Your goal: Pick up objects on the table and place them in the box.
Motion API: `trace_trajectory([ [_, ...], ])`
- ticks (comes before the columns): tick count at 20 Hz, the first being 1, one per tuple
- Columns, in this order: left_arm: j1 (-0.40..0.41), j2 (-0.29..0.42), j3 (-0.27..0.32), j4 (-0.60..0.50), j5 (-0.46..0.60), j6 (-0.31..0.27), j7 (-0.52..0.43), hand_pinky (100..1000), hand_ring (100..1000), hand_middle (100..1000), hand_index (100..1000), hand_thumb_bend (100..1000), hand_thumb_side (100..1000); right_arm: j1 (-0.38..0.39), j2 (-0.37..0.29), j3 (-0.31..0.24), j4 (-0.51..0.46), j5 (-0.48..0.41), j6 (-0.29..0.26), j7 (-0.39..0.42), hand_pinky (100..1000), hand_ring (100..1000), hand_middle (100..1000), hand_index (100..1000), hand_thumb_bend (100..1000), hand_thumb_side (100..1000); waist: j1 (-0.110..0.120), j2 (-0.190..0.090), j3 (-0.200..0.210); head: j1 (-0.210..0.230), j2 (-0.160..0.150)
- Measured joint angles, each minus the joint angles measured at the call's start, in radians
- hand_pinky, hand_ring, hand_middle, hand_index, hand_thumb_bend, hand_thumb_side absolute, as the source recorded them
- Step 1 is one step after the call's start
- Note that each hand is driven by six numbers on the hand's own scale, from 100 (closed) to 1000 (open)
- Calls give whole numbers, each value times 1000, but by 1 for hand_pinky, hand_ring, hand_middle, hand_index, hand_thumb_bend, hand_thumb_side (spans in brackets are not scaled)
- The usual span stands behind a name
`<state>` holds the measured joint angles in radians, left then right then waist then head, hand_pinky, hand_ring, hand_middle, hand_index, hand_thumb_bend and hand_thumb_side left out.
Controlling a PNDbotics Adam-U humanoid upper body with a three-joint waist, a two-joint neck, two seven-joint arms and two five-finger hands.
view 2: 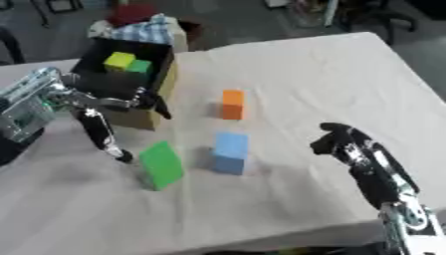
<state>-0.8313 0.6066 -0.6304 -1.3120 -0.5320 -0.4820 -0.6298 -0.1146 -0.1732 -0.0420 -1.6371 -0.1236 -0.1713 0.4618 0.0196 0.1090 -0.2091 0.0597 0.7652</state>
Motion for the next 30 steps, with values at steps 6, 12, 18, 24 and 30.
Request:
trace_trajectory([
  [6,18,-20,-18,23,-20,-9,9,867,824,814,914,572,304,0,0,0,0,0,0,0,729,705,579,812,100,734,0,0,-10,0,0],
  [12,35,-23,-24,35,-24,-14,14,867,817,797,900,516,262,0,0,0,0,0,2,2,729,705,579,813,100,734,0,0,-13,0,0],
  [18,51,-29,-24,48,-23,-15,15,856,788,744,856,438,213,0,0,0,0,0,4,4,729,705,579,813,100,735,0,0,-16,0,0],
  [24,58,-36,-18,61,-15,-25,25,830,734,620,753,336,167,0,0,0,0,0,4,4,730,705,579,813,100,734,0,0,-16,0,0],
  [30,58,-37,-6,71,-3,-36,36,804,665,523,664,256,140,0,0,0,0,0,4,4,730,705,579,813,100,736,0,0,-14,-3,0],
])
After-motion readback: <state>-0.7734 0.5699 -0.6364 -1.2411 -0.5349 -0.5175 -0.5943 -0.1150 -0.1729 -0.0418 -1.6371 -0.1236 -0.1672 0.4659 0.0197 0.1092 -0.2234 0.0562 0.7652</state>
